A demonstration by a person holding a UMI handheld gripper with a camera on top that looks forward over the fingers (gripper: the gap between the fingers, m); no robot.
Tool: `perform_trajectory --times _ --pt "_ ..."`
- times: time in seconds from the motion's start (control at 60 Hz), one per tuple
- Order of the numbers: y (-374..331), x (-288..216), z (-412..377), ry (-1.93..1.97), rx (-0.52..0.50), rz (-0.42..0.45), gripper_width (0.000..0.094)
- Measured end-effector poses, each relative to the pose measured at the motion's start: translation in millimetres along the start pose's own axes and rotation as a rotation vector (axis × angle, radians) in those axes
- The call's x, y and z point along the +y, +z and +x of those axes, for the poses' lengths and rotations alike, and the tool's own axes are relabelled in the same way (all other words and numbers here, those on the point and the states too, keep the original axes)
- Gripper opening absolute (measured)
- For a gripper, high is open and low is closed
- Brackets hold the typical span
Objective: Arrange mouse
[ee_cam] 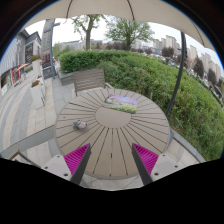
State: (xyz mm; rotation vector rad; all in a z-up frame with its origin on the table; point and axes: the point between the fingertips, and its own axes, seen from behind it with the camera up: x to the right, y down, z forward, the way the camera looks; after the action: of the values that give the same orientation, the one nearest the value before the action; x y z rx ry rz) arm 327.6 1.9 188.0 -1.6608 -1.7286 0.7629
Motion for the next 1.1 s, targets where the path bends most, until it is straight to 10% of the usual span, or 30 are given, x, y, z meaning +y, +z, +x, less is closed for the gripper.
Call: perform_trajectory --times 0.45,1.1 --pt "86 -20 -157 0.02 -0.103 0.094 0.0855" --pt "283 8 -180 -0.015 -0.04 0.037 0.0853"
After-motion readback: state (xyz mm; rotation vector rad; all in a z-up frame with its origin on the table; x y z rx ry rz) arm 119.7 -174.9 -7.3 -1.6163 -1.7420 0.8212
